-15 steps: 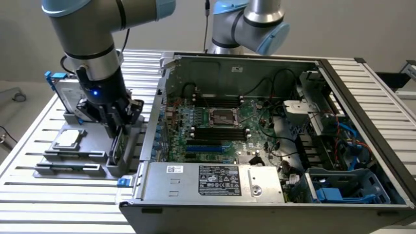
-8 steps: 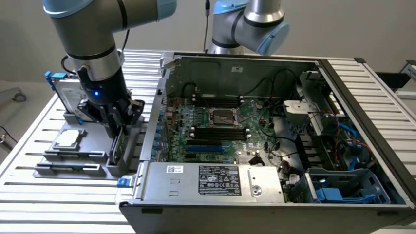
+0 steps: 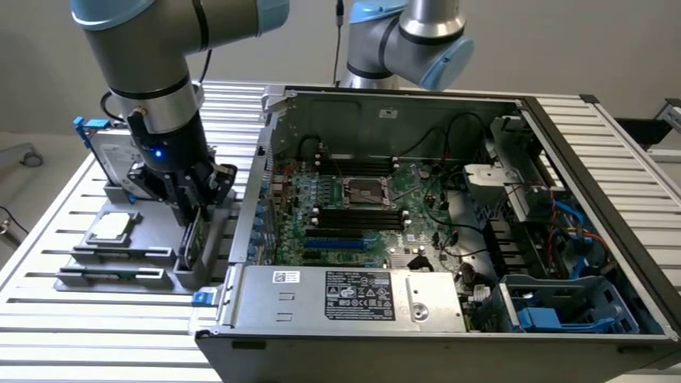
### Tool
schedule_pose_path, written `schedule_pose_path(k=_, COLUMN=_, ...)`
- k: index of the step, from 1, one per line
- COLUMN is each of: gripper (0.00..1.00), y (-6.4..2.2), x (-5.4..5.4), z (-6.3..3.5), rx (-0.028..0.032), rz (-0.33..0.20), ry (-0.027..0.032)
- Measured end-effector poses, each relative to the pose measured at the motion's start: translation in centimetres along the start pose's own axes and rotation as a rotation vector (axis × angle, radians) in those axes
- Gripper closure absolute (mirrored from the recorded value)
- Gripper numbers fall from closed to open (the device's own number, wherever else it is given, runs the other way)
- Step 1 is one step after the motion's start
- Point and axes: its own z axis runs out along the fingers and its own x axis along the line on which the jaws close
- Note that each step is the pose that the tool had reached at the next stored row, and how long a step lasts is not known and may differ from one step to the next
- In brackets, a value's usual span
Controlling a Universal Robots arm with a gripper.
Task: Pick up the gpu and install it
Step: 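Pick up the gpu and move the gpu toward the slot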
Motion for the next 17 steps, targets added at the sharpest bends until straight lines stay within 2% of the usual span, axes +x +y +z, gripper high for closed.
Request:
schedule_pose_path(k=8, gripper=0.64, y=0.0, x=0.0, z=0.0, rx=-0.005, rz=0.018, ry=0.0036)
schedule_pose_path(k=10, gripper=0.66, y=0.0, x=0.0, z=0.0, rx=-0.0052, rz=0.018, ry=0.0037)
schedule_pose_path(k=11, gripper=0.73, y=0.0, x=0.0, z=0.0, rx=-0.0052, rz=0.018, ry=0.0038)
schedule_pose_path(k=17, gripper=0.74, y=0.0, x=0.0, z=0.0, rx=-0.0051, rz=0.018, ry=0.0036)
